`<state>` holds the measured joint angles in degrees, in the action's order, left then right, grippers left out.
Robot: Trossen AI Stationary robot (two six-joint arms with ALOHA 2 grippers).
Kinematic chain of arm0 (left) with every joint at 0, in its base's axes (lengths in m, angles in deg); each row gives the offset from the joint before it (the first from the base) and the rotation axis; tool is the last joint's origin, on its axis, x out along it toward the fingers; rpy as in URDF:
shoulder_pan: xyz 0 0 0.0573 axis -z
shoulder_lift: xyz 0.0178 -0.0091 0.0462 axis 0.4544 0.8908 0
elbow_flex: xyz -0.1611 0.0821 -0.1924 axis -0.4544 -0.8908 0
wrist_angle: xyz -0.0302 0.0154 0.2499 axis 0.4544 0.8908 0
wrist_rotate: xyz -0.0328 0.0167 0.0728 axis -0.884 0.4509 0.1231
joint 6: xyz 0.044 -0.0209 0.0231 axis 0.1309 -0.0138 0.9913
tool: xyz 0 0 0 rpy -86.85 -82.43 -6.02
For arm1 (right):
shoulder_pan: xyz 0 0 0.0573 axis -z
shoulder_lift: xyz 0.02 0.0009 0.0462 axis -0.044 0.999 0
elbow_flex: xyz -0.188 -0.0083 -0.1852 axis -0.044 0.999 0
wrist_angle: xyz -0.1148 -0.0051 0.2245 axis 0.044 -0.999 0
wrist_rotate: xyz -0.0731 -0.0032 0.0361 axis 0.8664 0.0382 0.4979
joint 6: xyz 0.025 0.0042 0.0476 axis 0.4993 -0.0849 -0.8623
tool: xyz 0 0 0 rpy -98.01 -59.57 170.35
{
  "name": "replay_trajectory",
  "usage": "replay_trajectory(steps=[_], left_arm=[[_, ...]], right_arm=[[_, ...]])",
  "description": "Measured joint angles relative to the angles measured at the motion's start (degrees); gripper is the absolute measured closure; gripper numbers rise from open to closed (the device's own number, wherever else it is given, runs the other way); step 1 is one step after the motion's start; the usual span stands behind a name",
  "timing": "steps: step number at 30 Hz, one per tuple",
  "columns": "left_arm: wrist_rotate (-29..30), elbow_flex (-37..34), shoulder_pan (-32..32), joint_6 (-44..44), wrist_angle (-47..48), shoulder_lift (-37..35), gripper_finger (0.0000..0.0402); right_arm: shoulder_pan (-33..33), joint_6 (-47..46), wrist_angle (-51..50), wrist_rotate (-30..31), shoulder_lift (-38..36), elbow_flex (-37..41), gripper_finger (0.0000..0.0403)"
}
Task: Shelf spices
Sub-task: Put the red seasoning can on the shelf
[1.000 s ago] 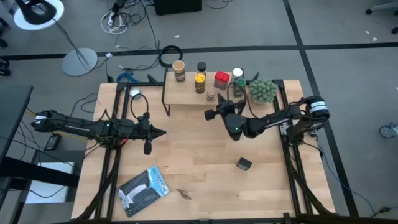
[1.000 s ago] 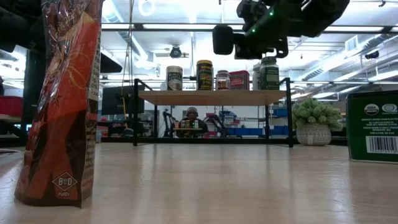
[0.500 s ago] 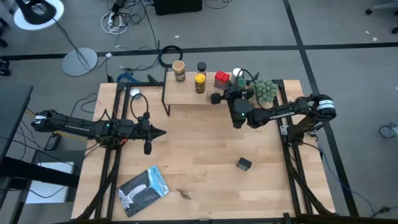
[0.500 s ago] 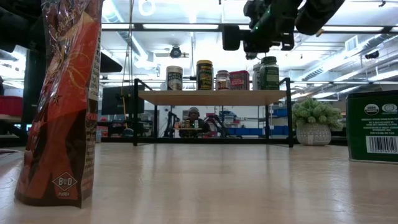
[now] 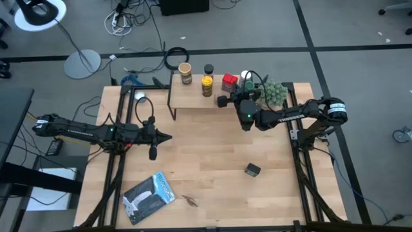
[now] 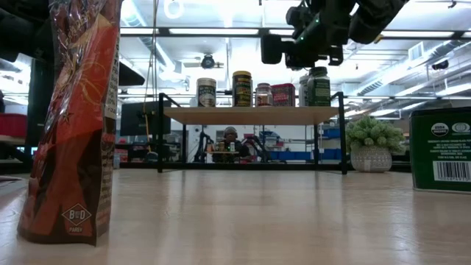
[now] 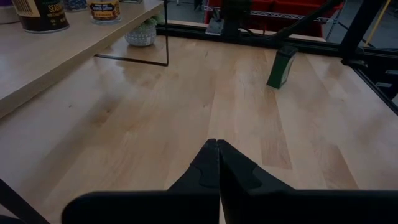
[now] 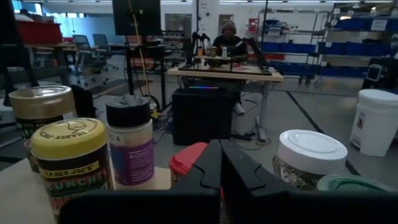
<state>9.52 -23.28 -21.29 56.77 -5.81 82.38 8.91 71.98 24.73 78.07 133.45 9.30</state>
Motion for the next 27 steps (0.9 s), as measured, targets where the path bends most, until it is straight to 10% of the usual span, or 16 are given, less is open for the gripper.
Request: replay_trajectory(steps=[12,27], left_arm=[[0.0,0.0,0.0,0.3,0.0,0.0,0.0401],[-0.4,0.0,0.0,0.0,0.6,0.0,0.0401]], right_arm=[[-3.8,-4.2,-13.0,0.7,0.1,-6.8,0.0403],[5.7,-37.8,-66.9,-26.9,0.0,-28.6,0.0403]])
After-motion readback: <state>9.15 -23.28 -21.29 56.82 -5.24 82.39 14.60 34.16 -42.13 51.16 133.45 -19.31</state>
